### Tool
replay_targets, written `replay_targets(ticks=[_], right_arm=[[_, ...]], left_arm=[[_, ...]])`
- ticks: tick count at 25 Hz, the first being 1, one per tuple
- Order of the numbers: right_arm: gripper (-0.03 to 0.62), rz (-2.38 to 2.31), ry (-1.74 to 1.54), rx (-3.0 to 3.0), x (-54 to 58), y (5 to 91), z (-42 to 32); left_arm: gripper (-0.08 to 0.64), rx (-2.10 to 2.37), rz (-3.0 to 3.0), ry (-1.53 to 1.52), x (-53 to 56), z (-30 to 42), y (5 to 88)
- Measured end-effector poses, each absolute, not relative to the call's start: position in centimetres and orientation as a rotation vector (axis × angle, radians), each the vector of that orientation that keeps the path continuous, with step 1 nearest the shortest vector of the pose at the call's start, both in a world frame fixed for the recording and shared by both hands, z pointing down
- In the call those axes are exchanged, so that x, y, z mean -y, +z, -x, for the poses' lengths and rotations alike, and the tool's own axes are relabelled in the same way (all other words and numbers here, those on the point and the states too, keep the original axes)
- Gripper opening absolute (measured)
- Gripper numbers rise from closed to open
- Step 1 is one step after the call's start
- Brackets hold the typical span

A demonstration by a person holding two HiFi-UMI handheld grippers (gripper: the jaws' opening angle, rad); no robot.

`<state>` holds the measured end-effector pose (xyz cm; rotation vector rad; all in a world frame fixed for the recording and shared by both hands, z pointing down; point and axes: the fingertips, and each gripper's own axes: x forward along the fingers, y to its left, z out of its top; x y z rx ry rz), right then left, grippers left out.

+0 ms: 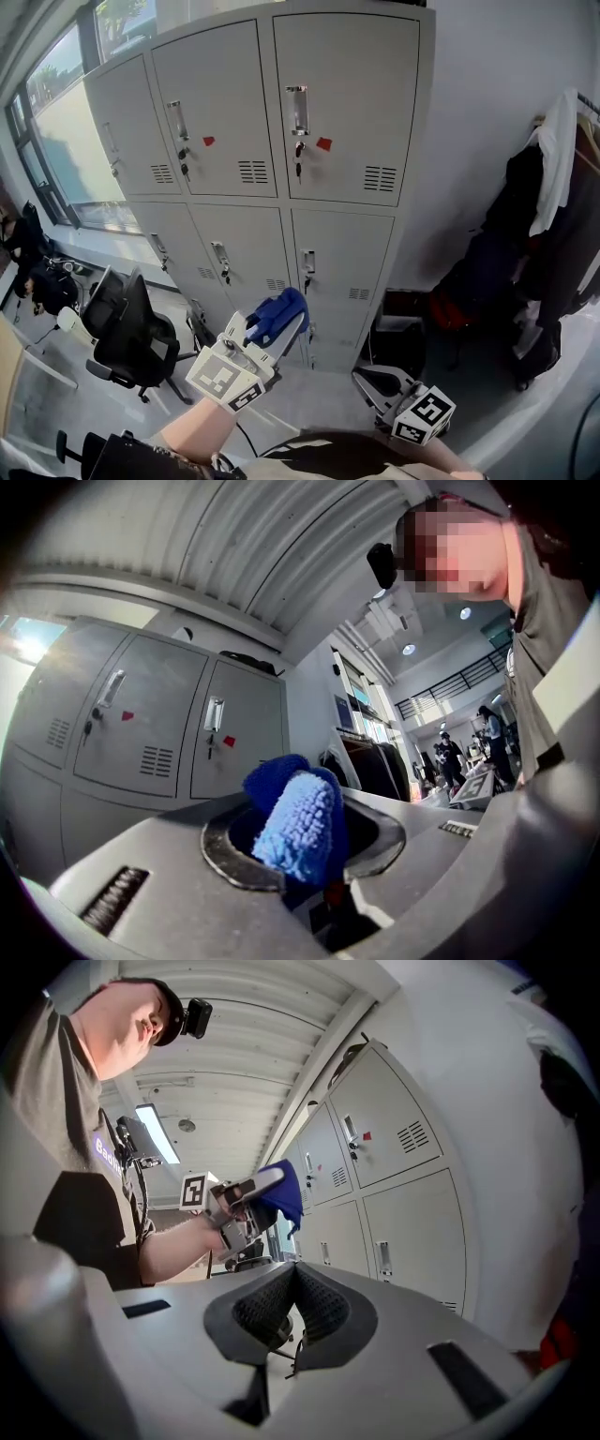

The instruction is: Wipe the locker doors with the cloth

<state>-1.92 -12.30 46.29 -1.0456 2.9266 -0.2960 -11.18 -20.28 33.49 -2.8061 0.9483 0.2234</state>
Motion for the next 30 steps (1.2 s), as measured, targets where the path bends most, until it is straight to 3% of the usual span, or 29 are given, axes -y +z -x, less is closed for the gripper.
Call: replay_targets(ticks=[9,19,30], right_arm=[[0.005,1.106,-0.349,-2.937,12.5,47.3,1.9],[0.005,1.165,-0.361,-2.905,14.0,47.0,3.2],[0.005,0.884,-0.084,-3.092,16.9,37.5,3.7]], left_arm=[[0.124,-0.891,2.512,0.102,26.8,11.8,22.2],[0.124,-0.97,2.561,0.282,35.9,12.8,3.0],[0.124,-1.203,2.652,0.22,45.8,10.7,-2.9]])
